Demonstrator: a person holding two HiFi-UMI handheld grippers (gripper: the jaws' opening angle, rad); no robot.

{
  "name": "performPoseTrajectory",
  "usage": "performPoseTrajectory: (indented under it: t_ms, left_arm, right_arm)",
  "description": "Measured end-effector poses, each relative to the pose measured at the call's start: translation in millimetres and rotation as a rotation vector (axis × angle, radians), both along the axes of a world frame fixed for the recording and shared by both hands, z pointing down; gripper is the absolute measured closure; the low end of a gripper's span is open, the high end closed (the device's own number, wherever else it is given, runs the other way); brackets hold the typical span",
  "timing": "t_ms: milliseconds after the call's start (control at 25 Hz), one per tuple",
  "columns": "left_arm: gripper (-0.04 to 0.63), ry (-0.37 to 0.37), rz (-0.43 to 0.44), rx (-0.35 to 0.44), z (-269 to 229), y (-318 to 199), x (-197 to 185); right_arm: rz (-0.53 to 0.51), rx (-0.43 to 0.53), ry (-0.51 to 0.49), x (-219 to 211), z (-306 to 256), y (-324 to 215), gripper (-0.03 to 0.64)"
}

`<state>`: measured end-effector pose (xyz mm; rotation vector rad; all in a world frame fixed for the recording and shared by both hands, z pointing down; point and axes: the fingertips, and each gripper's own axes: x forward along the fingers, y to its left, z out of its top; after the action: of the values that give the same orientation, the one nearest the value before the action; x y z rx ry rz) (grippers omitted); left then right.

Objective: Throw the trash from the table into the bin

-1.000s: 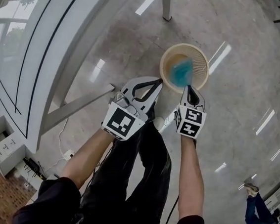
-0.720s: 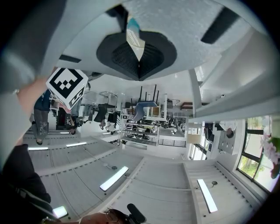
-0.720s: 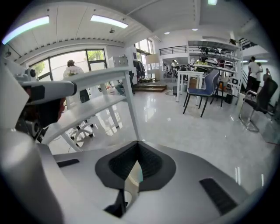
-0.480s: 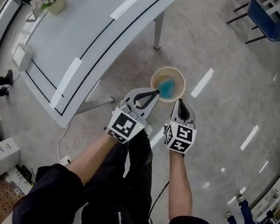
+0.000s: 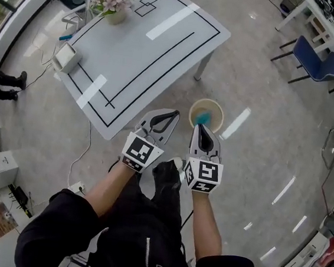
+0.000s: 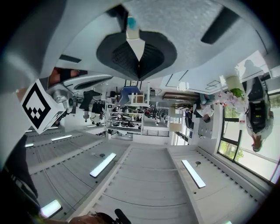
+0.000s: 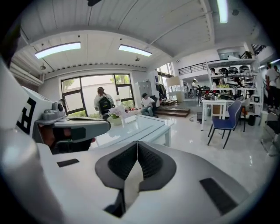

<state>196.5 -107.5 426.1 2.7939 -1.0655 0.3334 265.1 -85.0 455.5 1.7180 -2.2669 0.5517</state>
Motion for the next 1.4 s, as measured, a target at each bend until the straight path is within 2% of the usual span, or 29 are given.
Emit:
performPoseTrajectory:
  t_ms: [360, 480, 680, 960, 1400]
  left_arm:
    - [0.588, 0.026, -0.136, 0.009, -31.0, 28.9, -170.4]
    - [0.588, 0.031, -0.150, 0.029, -44.5, 38.7, -213.4]
    - [0.588, 0.048, -0.178, 0.048, -48.3, 55.3, -275.6]
    - [0.588, 0.076, -0.201, 0.079, -63.2, 68.3, -319.6]
    - [0.588, 0.088, -0.199, 0.090, -63.5, 78.5, -340.6]
  right_arm:
    - [-0.087, 0.054, -0.010, -156.0, -52.6, 23.6, 0.606]
    - [-0.092, 0.065, -0.022, -196.3, -69.9, 36.1, 0.606]
    - [-0.127, 0.100, 0.012, -263.1, -79.4, 48.4, 0.606]
    - [-0.153, 0.104, 0.042, -312.2, -81.2, 69.0, 0.607]
    - [-0.172, 0.134, 0.064, -339.4, -89.5, 71.9, 0.607]
